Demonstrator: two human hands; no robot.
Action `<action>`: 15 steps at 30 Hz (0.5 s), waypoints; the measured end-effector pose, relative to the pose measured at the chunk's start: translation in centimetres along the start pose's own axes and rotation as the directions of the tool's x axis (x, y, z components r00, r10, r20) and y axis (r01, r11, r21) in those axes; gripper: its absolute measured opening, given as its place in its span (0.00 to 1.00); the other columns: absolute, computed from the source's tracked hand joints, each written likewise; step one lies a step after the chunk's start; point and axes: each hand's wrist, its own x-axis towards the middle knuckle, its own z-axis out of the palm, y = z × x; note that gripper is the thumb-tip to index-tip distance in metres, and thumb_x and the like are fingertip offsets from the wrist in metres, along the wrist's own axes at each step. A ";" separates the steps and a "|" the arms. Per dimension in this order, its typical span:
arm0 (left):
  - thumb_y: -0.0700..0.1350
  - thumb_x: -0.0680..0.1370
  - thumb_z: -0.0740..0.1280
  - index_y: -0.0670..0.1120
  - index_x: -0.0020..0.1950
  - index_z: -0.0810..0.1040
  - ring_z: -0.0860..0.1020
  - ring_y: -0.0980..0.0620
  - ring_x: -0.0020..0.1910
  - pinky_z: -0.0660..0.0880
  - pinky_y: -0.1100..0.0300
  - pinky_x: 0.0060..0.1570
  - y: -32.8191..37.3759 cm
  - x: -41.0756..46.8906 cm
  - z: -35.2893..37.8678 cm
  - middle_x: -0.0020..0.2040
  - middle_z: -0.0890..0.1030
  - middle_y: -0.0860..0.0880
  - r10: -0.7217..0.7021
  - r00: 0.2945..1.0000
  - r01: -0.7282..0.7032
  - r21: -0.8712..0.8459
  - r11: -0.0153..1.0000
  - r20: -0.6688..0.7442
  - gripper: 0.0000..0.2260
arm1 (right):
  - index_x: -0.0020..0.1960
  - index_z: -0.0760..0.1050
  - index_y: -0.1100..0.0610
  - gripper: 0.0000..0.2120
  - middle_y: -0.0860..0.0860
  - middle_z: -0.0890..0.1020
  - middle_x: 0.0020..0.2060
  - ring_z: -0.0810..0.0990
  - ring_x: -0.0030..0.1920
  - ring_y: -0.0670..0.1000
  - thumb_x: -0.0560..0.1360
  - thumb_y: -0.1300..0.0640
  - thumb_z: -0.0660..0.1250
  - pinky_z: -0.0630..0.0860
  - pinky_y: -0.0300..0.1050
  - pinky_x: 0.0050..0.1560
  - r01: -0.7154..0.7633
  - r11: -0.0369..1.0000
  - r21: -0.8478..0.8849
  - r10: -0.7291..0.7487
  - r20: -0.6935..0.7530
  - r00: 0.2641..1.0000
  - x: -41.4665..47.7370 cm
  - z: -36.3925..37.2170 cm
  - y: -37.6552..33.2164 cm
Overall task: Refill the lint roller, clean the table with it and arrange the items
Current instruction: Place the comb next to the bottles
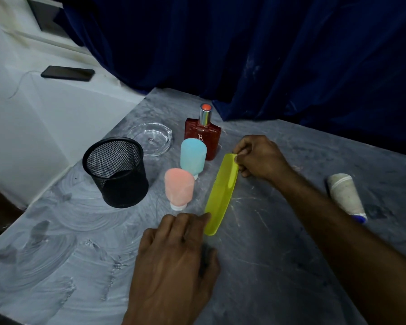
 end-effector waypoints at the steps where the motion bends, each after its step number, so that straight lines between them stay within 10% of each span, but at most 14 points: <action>1: 0.57 0.72 0.65 0.48 0.65 0.85 0.84 0.42 0.48 0.78 0.47 0.42 0.2 -0.1 0.1 0.54 0.85 0.50 -0.009 1.000 0.009 0.014 1.000 0.008 0.25 | 0.46 0.81 0.58 0.08 0.54 0.85 0.33 0.87 0.33 0.55 0.75 0.69 0.68 0.87 0.57 0.37 0.009 1.000 -0.027 -0.009 -0.010 1.000 0.0 0.1 -0.1; 15: 0.64 0.71 0.64 0.51 0.63 0.85 0.83 0.43 0.51 0.77 0.46 0.45 0.6 -0.3 0.2 0.58 0.83 0.50 -0.042 0.996 0.039 0.052 0.998 0.074 0.27 | 0.45 0.82 0.56 0.08 0.53 0.85 0.39 0.86 0.42 0.56 0.73 0.67 0.69 0.84 0.60 0.47 0.047 0.996 -0.080 -0.052 -0.067 0.996 -1.3 0.4 -0.5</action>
